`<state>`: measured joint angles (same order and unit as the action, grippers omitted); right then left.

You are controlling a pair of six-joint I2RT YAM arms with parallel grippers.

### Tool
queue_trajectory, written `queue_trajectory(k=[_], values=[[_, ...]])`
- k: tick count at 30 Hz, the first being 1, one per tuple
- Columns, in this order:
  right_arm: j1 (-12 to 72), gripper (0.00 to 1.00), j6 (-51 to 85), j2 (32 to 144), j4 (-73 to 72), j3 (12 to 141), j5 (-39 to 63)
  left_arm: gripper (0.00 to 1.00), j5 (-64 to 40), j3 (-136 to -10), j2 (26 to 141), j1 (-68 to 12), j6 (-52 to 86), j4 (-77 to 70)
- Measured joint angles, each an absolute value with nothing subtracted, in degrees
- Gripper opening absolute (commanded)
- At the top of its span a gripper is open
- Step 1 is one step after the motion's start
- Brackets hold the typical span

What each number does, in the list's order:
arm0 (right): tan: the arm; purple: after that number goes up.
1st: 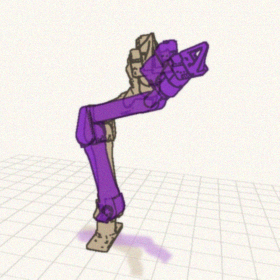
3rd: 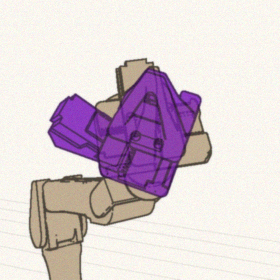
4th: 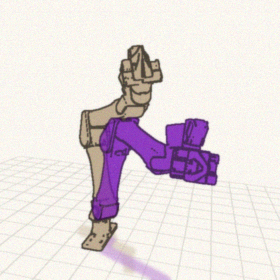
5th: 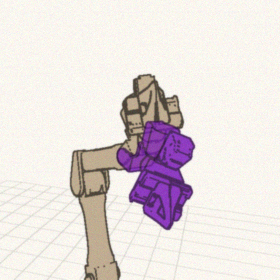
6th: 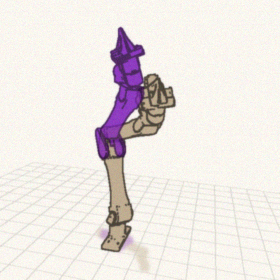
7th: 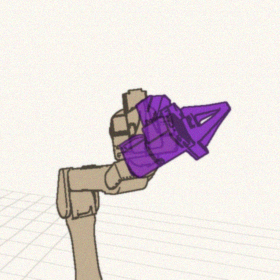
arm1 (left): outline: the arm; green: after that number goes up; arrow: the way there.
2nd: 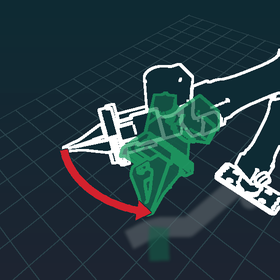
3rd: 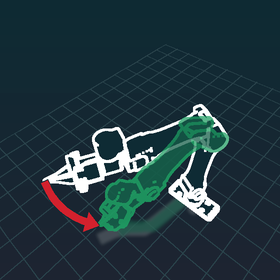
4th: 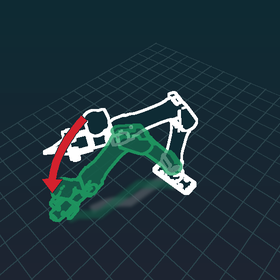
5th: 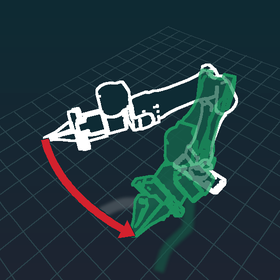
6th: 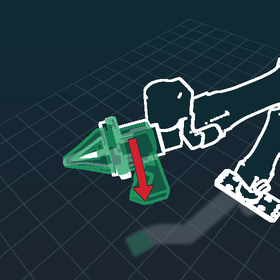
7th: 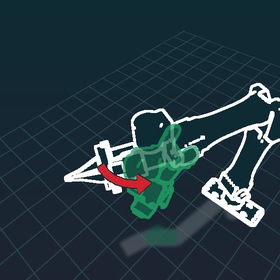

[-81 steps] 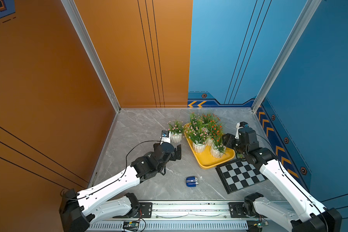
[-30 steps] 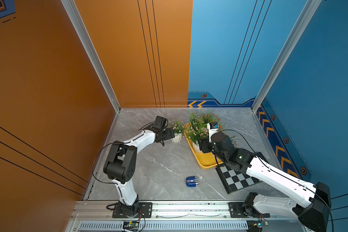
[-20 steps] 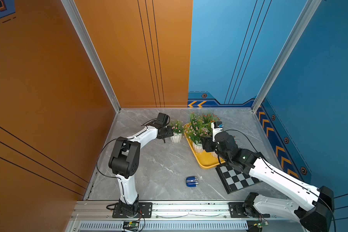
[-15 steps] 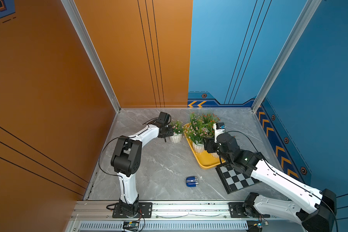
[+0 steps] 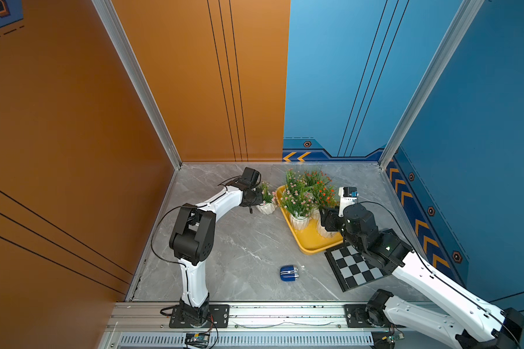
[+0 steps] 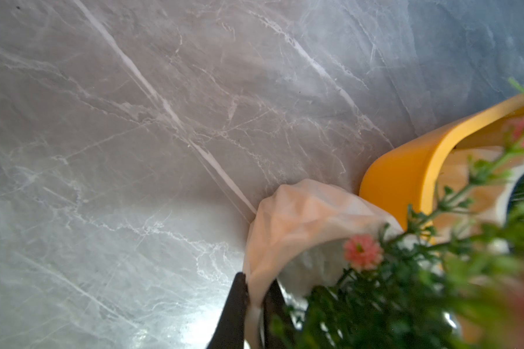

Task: Put the potted gypsophila into the storage box
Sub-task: Pick up the baby's breath potted plant from the center of the board.

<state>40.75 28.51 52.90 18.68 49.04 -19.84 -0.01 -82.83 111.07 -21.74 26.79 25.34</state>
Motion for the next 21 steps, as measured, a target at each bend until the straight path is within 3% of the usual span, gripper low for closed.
queue_trajectory(k=[8, 11, 19, 21], values=[[37.3, 0.68, 28.36, 48.29, 21.3, 47.68, -20.08, 0.0, 0.43, -78.54, 103.66, -22.41, 26.52, 32.58], [35.81, 0.77, 28.14, 46.52, 22.24, 47.46, -20.38, 0.0, 1.13, -77.6, 97.45, -24.29, 25.87, 36.69], [29.15, 1.0, 26.96, 42.98, 25.15, 46.63, -20.88, 0.0, 4.14, -76.34, 80.58, -38.46, 26.65, 44.45], [27.66, 1.0, 26.68, 42.0, 25.58, 46.41, -20.8, 0.0, 5.19, -76.18, 78.48, -42.74, 27.7, 45.95]])
